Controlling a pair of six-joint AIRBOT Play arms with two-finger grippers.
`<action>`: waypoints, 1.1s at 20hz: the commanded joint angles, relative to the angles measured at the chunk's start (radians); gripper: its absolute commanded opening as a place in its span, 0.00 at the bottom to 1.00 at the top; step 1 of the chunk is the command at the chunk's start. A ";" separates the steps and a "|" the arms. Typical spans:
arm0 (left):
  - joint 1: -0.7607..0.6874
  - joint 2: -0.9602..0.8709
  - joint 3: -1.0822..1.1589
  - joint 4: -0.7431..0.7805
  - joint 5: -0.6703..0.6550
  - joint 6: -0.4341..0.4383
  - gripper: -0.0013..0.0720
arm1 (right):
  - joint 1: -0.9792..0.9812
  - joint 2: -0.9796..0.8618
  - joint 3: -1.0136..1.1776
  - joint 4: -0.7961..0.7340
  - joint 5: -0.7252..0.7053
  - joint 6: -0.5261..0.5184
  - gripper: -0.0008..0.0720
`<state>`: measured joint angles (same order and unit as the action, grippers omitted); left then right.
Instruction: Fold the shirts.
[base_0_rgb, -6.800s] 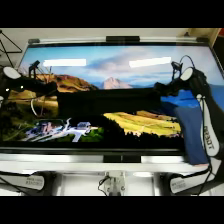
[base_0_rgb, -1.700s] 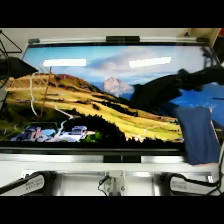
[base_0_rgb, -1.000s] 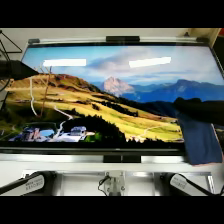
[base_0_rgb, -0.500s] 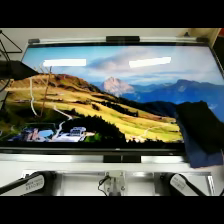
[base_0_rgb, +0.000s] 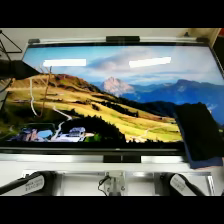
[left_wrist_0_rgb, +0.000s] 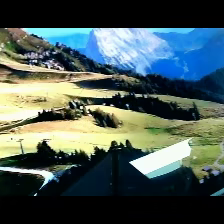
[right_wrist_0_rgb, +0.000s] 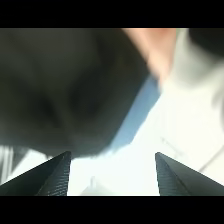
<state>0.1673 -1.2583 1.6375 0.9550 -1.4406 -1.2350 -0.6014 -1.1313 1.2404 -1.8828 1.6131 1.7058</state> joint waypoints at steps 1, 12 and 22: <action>-0.177 -0.016 0.000 0.489 0.028 -0.166 0.06 | 0.146 0.001 0.209 0.065 -0.169 -0.031 0.88; -0.440 -0.061 -0.279 0.652 0.099 -0.473 0.99 | 0.630 -0.245 0.224 0.393 -0.121 0.017 0.88; -0.440 -0.064 -0.278 0.652 0.128 -0.469 0.99 | 0.629 -0.249 0.224 0.389 -0.132 0.013 0.88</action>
<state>-0.2722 -1.3235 1.3624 1.6077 -1.3251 -1.6985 0.0265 -1.3785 1.4635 -1.5005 1.4807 1.7199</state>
